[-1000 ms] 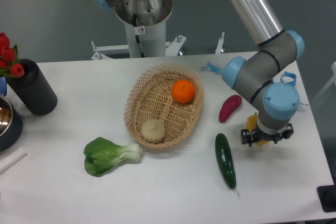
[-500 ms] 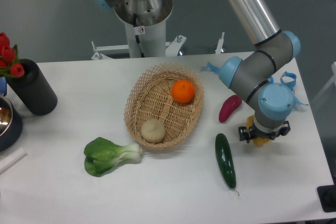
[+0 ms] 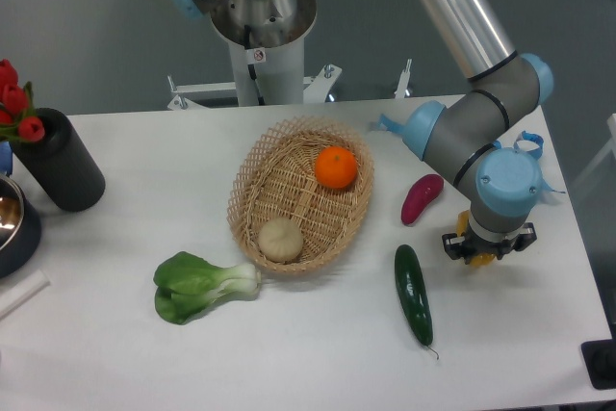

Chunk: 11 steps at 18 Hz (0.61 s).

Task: Pick up the yellow pepper from the table
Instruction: 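Close the gripper around the yellow bell pepper, then lift the grasped pepper up off the table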

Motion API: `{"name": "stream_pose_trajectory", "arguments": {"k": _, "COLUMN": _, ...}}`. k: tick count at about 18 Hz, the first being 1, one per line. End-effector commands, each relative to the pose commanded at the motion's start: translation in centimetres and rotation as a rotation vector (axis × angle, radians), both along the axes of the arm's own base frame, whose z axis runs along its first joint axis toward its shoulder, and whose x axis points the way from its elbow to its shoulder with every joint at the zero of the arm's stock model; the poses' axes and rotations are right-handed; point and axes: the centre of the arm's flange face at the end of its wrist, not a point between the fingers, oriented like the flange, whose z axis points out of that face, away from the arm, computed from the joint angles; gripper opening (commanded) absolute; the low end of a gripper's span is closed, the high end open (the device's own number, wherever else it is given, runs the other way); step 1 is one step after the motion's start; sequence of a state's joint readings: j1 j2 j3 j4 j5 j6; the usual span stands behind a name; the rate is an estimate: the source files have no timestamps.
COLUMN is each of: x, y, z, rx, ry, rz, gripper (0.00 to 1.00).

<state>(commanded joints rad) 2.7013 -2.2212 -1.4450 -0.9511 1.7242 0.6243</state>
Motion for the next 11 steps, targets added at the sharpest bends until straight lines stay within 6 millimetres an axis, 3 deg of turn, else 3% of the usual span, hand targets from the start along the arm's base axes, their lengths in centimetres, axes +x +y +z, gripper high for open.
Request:
{"name": "stream_pose_trajectory", "arguments": {"k": 6, "x": -0.7, "y": -0.5, "z": 2.5, "rx": 0.016, "ry": 0.024, "rz": -0.054, "gripper": 0.16}}
{"name": "stream_pose_trajectory", "arguments": {"k": 11, "x": -1.8, "y": 0.1, "z": 5.0, "rx": 0.057, "ry": 0.056, "rz": -0.072, "gripper": 0.16}}
